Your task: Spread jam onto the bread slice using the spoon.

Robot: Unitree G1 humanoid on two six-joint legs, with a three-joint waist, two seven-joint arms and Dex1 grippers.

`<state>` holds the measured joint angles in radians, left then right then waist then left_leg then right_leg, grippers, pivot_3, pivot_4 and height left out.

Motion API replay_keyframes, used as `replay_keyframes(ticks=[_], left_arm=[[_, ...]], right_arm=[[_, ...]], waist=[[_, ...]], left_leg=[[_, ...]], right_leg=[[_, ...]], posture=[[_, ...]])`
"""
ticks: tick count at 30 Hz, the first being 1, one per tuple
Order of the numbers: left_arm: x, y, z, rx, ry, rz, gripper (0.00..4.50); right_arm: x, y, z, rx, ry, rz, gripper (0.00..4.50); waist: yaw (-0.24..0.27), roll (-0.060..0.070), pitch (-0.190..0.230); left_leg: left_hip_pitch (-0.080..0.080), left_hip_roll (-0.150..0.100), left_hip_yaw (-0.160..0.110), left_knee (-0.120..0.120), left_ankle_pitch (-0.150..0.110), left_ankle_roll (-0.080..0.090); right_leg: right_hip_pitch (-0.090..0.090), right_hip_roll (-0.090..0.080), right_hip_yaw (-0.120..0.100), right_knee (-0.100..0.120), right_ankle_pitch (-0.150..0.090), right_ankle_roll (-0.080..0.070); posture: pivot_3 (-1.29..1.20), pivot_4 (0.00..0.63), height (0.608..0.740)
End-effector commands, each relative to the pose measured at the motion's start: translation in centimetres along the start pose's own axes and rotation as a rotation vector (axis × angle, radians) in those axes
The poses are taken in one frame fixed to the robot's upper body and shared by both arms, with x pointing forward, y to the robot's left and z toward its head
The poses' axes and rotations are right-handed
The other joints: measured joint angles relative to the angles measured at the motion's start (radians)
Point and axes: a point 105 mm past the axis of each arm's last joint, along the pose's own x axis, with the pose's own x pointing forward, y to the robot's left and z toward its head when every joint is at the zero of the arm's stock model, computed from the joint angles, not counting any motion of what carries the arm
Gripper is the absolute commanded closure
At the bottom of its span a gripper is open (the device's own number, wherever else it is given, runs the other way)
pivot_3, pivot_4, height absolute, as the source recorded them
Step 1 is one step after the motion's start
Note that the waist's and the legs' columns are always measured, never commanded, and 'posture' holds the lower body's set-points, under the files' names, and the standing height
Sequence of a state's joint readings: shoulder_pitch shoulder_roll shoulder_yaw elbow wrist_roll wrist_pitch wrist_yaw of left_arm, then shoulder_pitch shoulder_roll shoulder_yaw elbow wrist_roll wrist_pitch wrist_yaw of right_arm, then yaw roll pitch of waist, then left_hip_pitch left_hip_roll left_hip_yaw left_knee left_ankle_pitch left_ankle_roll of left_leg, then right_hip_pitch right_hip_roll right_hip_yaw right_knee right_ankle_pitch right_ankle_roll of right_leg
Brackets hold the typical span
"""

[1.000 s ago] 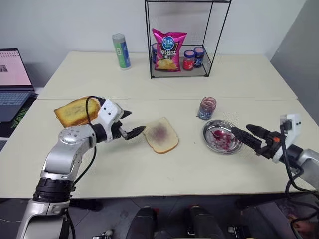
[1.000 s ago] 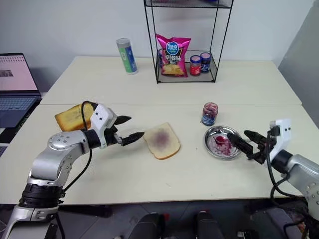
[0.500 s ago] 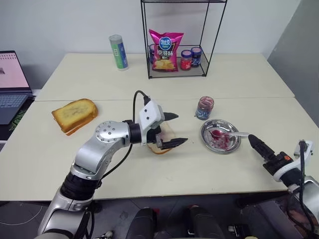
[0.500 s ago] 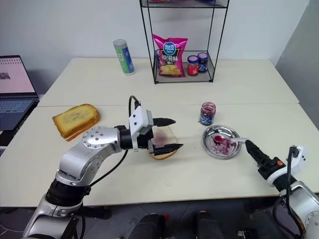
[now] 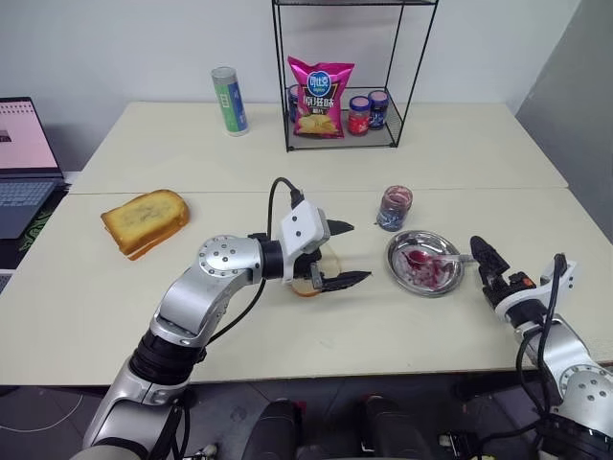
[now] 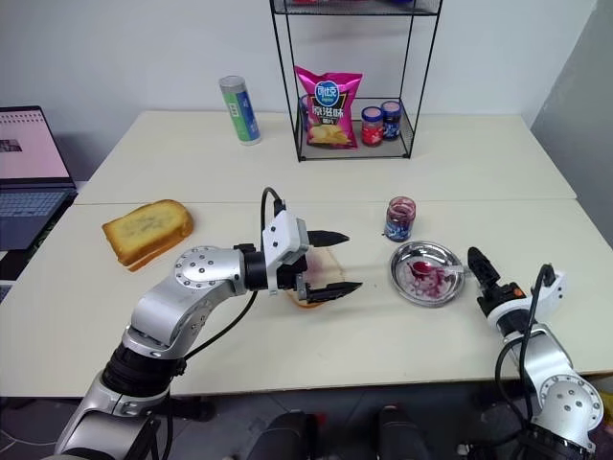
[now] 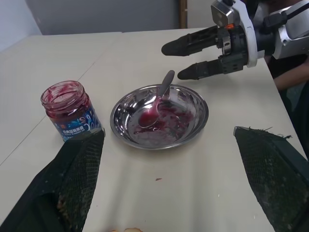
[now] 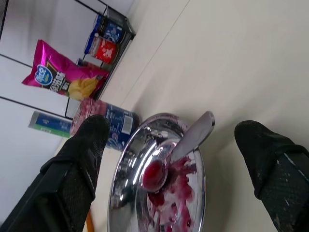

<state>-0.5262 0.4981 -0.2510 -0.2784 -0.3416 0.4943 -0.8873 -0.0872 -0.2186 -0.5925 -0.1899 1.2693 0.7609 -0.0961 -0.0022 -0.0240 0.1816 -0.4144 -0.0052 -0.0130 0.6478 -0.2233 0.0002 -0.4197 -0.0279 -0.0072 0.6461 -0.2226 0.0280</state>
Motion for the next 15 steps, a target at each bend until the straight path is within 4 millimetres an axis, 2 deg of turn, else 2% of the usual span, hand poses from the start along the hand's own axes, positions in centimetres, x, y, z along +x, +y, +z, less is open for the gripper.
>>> replay_keyframes(ticks=[1, 15], left_arm=[[-0.3, 0.2, 1.2, 0.047, -0.027, 0.008, 0.03], [-0.5, 0.3, 1.2, 0.046, -0.024, 0.028, 0.03]], right_arm=[[0.5, 0.3, 0.5, 0.001, -0.027, 0.016, 0.0], [2.2, -0.3, -0.1, 0.03, -0.024, 0.01, 0.0]], waist=[[0.0, 0.0, 0.0], [0.0, 0.0, 0.0]], left_leg=[[0.0, 0.0, 0.0, 0.0, 0.0, 0.0], [0.0, 0.0, 0.0, 0.0, 0.0, 0.0]], right_leg=[[0.0, 0.0, 0.0, 0.0, 0.0, 0.0], [0.0, 0.0, 0.0, 0.0, 0.0, 0.0]], posture=[[0.0, 0.15, 0.74], [0.0, 0.15, 0.74]])
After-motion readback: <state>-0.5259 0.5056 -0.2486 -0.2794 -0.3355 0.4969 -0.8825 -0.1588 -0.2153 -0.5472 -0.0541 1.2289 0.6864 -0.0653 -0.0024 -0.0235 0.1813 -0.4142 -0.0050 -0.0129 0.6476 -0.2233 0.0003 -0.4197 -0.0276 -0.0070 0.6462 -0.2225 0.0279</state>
